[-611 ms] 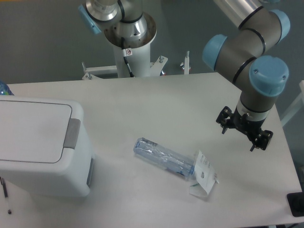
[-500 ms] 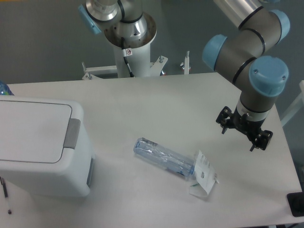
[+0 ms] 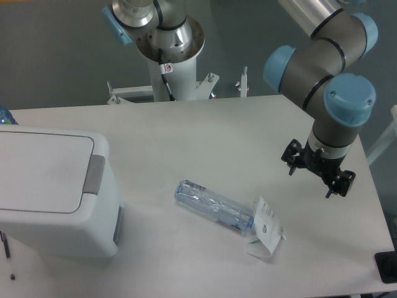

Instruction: Open the trash can

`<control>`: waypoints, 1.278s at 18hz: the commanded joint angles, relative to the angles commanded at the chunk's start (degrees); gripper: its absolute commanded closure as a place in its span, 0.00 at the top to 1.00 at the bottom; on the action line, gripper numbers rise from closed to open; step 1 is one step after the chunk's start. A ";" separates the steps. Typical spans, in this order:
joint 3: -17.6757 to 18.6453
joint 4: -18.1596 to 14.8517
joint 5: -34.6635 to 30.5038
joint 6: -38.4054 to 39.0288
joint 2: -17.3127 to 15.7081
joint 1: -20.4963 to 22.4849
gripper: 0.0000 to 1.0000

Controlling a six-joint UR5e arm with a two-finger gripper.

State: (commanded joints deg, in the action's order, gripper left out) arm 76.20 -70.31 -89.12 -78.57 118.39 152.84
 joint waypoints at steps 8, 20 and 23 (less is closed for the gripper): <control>0.27 0.00 2.20 6.75 0.00 0.09 1.00; 2.28 -0.61 6.94 12.57 -1.93 0.09 1.00; 2.55 -2.28 7.29 16.07 -2.20 -0.17 1.00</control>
State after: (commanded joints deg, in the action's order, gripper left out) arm 78.75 -72.59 -81.83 -62.51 116.19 152.67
